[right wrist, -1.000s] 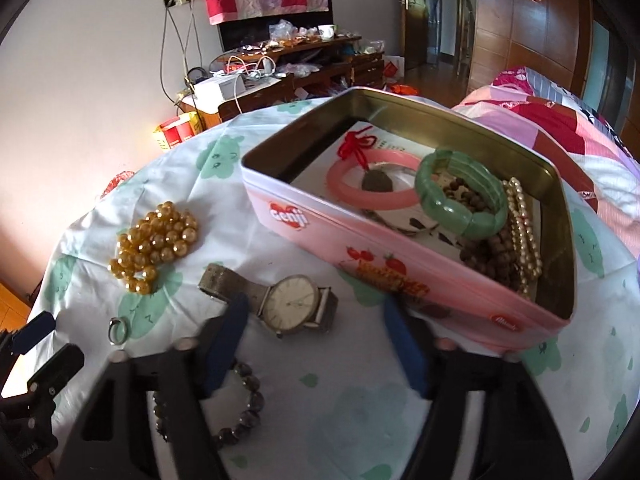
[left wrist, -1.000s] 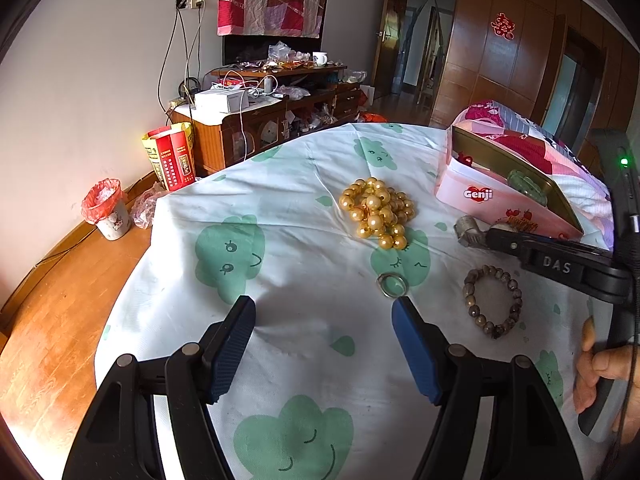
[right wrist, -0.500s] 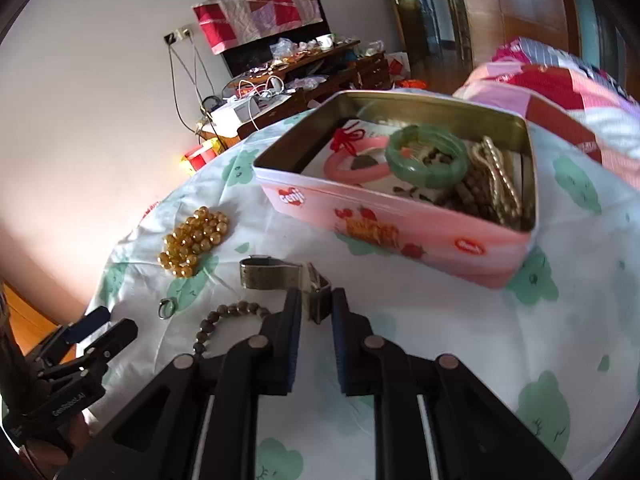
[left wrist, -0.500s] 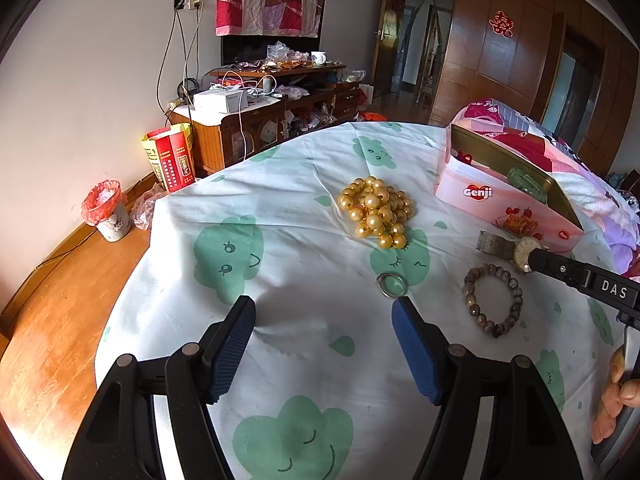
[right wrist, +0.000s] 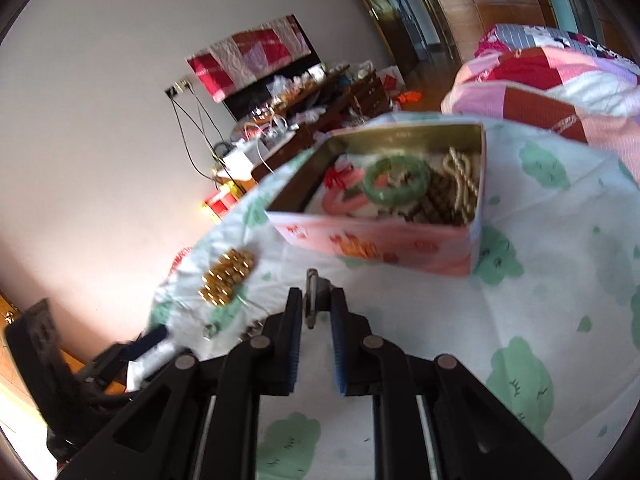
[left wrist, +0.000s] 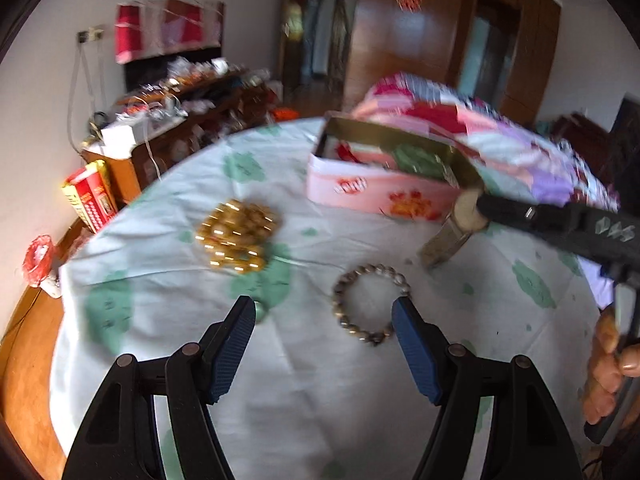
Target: Organize jewelry
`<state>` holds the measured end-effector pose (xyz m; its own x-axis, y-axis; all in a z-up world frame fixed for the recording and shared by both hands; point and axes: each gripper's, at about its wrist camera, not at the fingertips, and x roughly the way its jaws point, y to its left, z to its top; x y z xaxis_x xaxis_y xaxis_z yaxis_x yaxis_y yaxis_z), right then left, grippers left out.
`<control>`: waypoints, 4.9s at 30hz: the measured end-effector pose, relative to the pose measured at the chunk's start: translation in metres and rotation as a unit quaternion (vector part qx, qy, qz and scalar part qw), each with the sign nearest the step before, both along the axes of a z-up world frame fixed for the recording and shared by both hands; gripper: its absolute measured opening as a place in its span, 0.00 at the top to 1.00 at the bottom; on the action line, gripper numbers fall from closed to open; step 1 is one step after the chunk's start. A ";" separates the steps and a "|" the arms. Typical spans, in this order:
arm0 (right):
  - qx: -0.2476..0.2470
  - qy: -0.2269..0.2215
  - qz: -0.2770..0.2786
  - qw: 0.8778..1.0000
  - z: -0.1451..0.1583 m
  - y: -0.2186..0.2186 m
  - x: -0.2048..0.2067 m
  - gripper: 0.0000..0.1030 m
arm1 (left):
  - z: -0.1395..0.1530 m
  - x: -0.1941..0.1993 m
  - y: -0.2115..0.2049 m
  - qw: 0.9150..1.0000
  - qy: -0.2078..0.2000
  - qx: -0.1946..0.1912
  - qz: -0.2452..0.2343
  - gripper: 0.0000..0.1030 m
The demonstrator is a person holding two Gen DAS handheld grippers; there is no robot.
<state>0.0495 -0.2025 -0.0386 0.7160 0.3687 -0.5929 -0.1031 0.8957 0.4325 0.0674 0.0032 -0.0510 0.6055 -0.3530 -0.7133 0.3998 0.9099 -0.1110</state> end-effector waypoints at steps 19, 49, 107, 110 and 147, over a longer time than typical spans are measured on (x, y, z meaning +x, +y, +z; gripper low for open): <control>0.042 -0.020 -0.011 0.999 0.014 -0.021 -0.005 0.84 | -0.007 0.022 -0.021 0.999 0.043 -0.011 -0.002 0.85; 0.128 0.018 0.002 0.992 0.000 -0.055 0.124 0.84 | 0.036 0.115 -0.072 0.997 -0.065 -0.048 0.000 0.85; -0.114 -0.032 -0.153 0.981 -0.009 0.004 0.001 0.37 | -0.015 0.000 0.079 0.979 -0.032 0.012 0.199 0.38; -0.119 -0.037 -0.138 0.983 -0.007 0.012 -0.003 0.37 | -0.017 0.000 0.083 0.979 -0.026 0.001 0.204 0.38; -0.247 0.004 0.227 0.942 -0.048 0.181 0.034 0.79 | -0.027 -0.008 0.119 0.944 0.010 -0.052 0.325 0.38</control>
